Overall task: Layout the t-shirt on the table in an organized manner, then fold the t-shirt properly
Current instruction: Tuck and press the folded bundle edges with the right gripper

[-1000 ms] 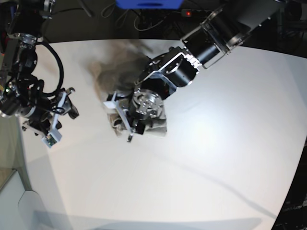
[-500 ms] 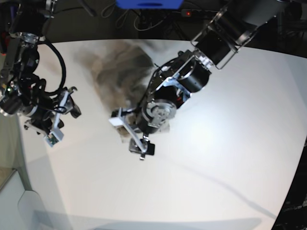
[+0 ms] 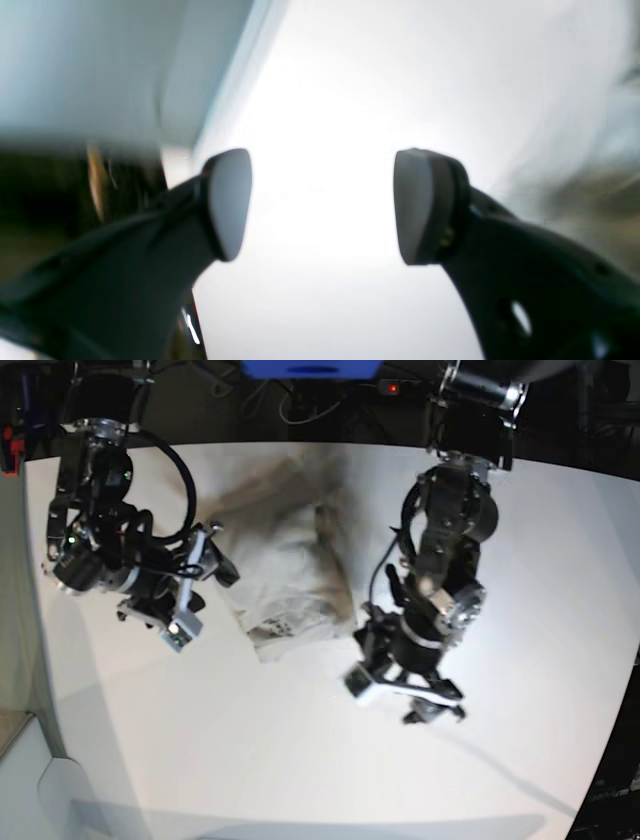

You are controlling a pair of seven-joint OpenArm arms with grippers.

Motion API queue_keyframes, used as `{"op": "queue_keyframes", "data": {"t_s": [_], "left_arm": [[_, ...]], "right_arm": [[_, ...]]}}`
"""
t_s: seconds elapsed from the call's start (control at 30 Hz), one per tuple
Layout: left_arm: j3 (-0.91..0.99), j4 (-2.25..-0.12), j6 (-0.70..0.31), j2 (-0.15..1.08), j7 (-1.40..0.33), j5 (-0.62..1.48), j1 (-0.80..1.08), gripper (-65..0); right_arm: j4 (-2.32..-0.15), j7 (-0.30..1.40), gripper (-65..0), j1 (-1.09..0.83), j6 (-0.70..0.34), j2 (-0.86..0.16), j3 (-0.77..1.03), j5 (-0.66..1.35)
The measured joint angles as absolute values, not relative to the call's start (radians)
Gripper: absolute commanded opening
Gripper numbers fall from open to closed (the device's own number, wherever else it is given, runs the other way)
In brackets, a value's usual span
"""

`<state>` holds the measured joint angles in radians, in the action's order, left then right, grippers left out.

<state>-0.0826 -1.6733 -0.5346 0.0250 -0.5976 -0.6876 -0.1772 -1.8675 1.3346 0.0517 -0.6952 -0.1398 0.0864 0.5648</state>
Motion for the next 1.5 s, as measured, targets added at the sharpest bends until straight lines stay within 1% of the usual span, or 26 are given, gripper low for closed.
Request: {"op": "queue_keyframes", "data": {"t_s": [0.07,0.2,0.3,0.4,0.6,0.7,0.87,1.03,1.17,1.33,1.4,1.5], "left_arm": [[0.004,-1.693,-0.524,0.034,-0.646,-0.636,-0.162,-22.5],[0.170,-1.723,-0.528,0.046,-0.691,-0.570,-0.104,-22.5],[0.272,-1.732,-0.528,0.056,-0.711,-0.548,-0.078,-22.5],[0.357,-1.755,-0.527,0.055,-0.718,-0.525,-0.058,-22.5],[0.409,-1.774,-0.527,0.053,-0.723,-0.526,-0.033,-22.5],[0.409,-1.786,-0.528,0.052,-0.722,-0.526,-0.029,-22.5],[0.404,-1.786,-0.527,0.052,-0.722,-0.526,-0.032,-22.5],[0.409,-1.787,-0.528,0.052,-0.722,-0.527,-0.032,-22.5],[0.409,-1.787,-0.528,0.052,-0.722,-0.527,-0.031,-22.5],[0.410,-1.787,-0.528,0.052,-0.722,-0.526,-0.031,-22.5],[0.410,-1.787,-0.528,0.052,-0.722,-0.526,-0.030,-22.5],[0.410,-1.787,-0.527,0.052,-0.721,-0.525,-0.020,-22.5]], "right_arm": [[-1.868,1.335,-29.8,0.056,-0.695,-0.125,0.068,0.565],[-1.868,1.324,-40.4,0.027,-0.695,-0.064,0.018,0.575],[-1.864,1.323,-46.9,0.019,-0.695,-0.059,0.013,0.569],[-1.864,1.323,-50.1,0.016,-0.695,-0.064,0.015,0.562],[-1.851,1.229,-50.4,-0.040,-0.695,-0.066,0.009,0.566],[-1.798,1.208,-50.5,-0.057,-0.695,-0.070,-0.047,0.560],[-1.713,1.118,-50.4,-0.081,-0.695,-0.069,-0.094,0.566],[-1.613,1.053,-50.4,-0.075,-0.695,-0.083,-0.129,0.572],[-1.579,1.004,-50.4,-0.072,-0.695,-0.086,-0.131,0.575],[-1.530,0.968,-50.6,-0.044,-0.695,-0.117,-0.125,0.585],[-1.527,0.973,-50.6,-0.031,-0.695,-0.128,-0.126,0.585],[-1.643,1.013,-50.6,-0.042,-0.695,-0.140,-0.124,0.544]]}}
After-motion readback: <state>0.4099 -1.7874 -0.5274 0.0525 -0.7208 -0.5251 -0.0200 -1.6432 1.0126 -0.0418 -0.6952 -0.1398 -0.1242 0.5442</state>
